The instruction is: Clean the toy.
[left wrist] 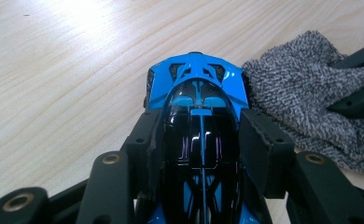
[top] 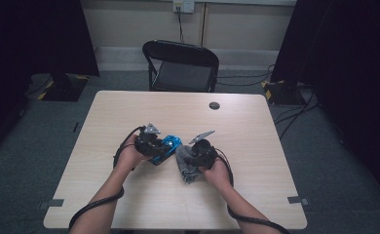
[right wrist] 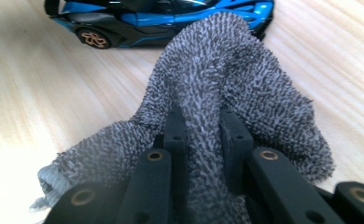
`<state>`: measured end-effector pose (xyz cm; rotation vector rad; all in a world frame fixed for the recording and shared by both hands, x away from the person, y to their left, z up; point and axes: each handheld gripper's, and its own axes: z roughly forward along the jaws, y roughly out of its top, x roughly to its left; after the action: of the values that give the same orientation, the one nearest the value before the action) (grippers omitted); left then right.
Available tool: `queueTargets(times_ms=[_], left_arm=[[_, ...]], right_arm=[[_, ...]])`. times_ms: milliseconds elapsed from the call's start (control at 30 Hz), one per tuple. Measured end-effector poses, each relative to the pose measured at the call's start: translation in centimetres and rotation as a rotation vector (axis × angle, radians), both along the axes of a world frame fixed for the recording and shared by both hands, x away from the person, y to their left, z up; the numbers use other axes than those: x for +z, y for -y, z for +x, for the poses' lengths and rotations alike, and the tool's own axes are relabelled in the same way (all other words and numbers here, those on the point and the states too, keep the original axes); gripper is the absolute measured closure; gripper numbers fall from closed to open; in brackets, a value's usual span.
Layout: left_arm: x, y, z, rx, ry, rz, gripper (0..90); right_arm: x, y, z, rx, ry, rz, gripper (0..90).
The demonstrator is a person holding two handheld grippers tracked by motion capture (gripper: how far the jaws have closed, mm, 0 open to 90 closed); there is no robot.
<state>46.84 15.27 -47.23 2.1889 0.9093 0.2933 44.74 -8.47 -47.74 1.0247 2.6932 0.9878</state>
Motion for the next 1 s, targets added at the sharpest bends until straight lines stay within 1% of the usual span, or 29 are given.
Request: queueTargets(times_ms=[233,267,300,333,367,400,500,533,833,867,1000], left_arm=[[0.0,0.0,-0.1,0.001,0.003,-0.005,50.9],[0.0,0.0,-0.1,0.0,0.003,-0.005,50.9],[0.0,0.0,-0.1,0.001,0.003,-0.005,50.9],[0.0,0.0,0.0,0.001,0.004,-0.005,50.9],[0.0,0.0,0.0,0.001,0.004,-0.005,51.0],[0.0,0.0,0.0,0.002,0.004,-0.005,50.9],[0.0,0.1,0.0,0.005,0.006,-0.003,50.9],[-0.1,0.0,-0.1,0.005,0.005,-0.006,51.0],[-0.1,0.1,-0.1,0.009,0.008,-0.005,51.0],[-0.1,0.1,-0.1,0.007,0.007,-0.008,50.9],[-0.1,0.0,-0.1,0.007,0.008,-0.011,51.0]], right_arm=[[0.1,-1.1,-0.4,0.035,-0.003,-0.004,76.3],[0.1,-1.5,-0.6,0.052,-0.005,-0.002,76.2],[0.1,-1.5,-0.6,0.052,-0.005,-0.002,76.2],[0.1,-2.0,-0.8,0.067,-0.006,-0.005,76.3],[0.1,-2.0,-0.8,0.067,-0.006,-0.005,76.3],[0.1,-2.4,-1.1,0.085,-0.007,-0.001,76.3],[0.1,-2.9,-1.3,0.101,-0.006,-0.005,76.3],[0.1,-3.3,-1.5,0.113,-0.009,-0.005,76.3],[0.1,-4.3,-2.3,0.153,-0.02,0.003,76.4],[0.1,-4.6,-2.5,0.166,-0.021,0.001,76.4],[0.0,-5.1,-3.0,0.187,-0.024,0.008,76.4]])
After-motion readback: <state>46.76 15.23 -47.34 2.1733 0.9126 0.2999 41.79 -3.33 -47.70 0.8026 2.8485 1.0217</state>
